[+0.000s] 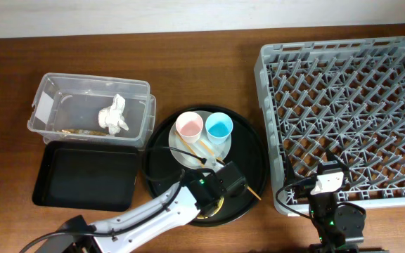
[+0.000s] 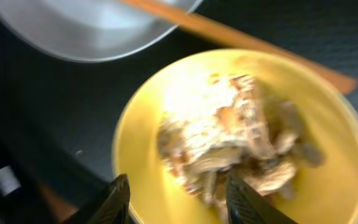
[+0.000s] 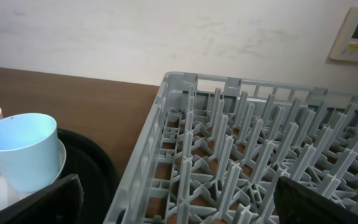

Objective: Sort waste into correct bins and load items into the dishwasher rack
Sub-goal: 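Grasp the rim of the yellow bowl with the left gripper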

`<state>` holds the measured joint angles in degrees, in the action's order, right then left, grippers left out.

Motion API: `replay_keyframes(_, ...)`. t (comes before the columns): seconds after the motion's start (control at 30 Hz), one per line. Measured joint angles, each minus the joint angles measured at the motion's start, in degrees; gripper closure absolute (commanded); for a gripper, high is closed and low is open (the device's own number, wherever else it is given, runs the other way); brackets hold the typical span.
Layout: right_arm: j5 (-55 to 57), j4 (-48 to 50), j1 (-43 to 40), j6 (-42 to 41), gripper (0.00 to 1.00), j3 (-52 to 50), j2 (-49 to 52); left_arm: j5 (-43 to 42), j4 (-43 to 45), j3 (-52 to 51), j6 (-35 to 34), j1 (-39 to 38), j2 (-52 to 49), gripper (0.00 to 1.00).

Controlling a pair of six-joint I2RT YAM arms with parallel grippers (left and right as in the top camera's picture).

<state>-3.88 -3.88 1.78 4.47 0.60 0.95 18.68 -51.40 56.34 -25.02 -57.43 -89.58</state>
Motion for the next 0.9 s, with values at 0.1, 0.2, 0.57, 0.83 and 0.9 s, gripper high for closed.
replay_keyframes(0.1, 0.0, 0.0, 0.02, 0.02, 0.01, 0.0, 0.0, 1.33, -1.77, 0.04, -2.27, 2.36, -0.02, 0.5)
replay_keyframes(0.2, 0.0, 0.0, 0.0, 0.0, 0.01, 0.0, 0.0, 0.07, -1.75, 0.02, -3.1, 6.6, -0.02, 0.51)
replay_keyframes(0.57, 0.02, 0.0, 0.0, 0.02, 0.01, 0.0, 0.0, -1.01, 1.44, -3.32, -3.34, 10.27, -1.68, 0.51)
replay_keyframes(0.83, 0.0, 0.0, 0.0, 0.0, 0.01, 0.0, 0.0, 12.41, -5.68, -3.63, -3.34, 14.56, -1.73, 0.5)
replay_keyframes(0.9, 0.0, -0.02, 0.0, 0.02, 0.01, 0.0, 0.0, 14.25, -5.68, -3.63, -3.34, 15.28, -1.73, 0.5)
